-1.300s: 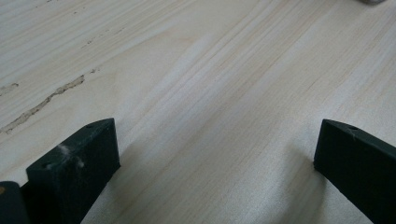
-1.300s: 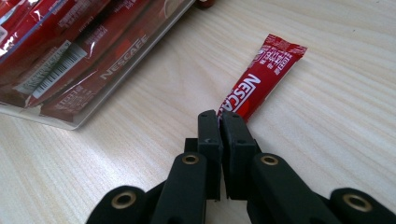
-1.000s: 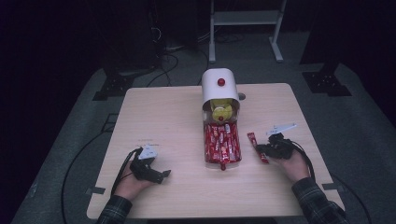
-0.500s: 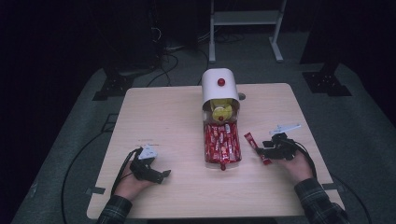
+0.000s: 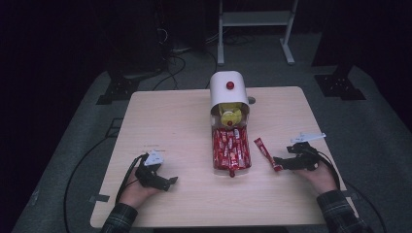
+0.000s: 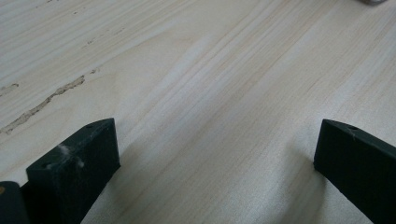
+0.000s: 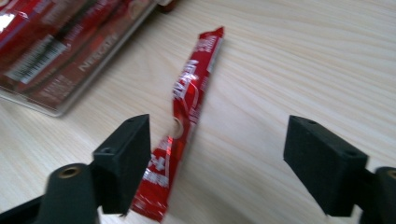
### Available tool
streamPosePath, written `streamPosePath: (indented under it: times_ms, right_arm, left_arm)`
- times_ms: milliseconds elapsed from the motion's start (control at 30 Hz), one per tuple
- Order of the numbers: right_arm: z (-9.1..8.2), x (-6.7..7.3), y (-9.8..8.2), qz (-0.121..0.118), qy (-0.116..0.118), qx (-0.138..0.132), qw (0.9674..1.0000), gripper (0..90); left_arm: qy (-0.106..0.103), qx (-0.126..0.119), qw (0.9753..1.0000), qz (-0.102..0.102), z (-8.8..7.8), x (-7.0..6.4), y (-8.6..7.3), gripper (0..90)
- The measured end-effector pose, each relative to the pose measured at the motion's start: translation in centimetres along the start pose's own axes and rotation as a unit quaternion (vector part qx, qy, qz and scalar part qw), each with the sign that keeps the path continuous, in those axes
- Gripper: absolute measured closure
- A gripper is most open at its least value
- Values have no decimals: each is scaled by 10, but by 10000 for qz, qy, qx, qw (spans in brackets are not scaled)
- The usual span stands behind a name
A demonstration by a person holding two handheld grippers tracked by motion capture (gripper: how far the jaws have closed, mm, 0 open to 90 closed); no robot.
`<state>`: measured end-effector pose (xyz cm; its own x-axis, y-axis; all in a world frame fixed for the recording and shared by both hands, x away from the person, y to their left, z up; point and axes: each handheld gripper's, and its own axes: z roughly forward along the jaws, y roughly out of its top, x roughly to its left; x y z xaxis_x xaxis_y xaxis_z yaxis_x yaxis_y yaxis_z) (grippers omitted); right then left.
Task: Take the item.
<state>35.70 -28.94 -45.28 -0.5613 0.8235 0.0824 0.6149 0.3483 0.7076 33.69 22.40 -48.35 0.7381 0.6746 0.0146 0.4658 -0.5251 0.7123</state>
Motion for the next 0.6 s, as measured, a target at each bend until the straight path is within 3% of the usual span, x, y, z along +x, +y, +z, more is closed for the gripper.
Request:
streamPosePath:
  times_ms: [233,400,600]
  right_arm:
    - [-8,-14,-12,162,-179,31,9997,132]
    - [-10,-21,-18,259,-337,50,9991,128]
    - [-11,-29,-28,260,-495,45,9984,30]
  left_arm:
    - [4,1,10000,-1,0,0,0,0]
    - [7,0,10000,15,0,0,0,0]
    - [4,-22,10000,-11,0,0,0,0]
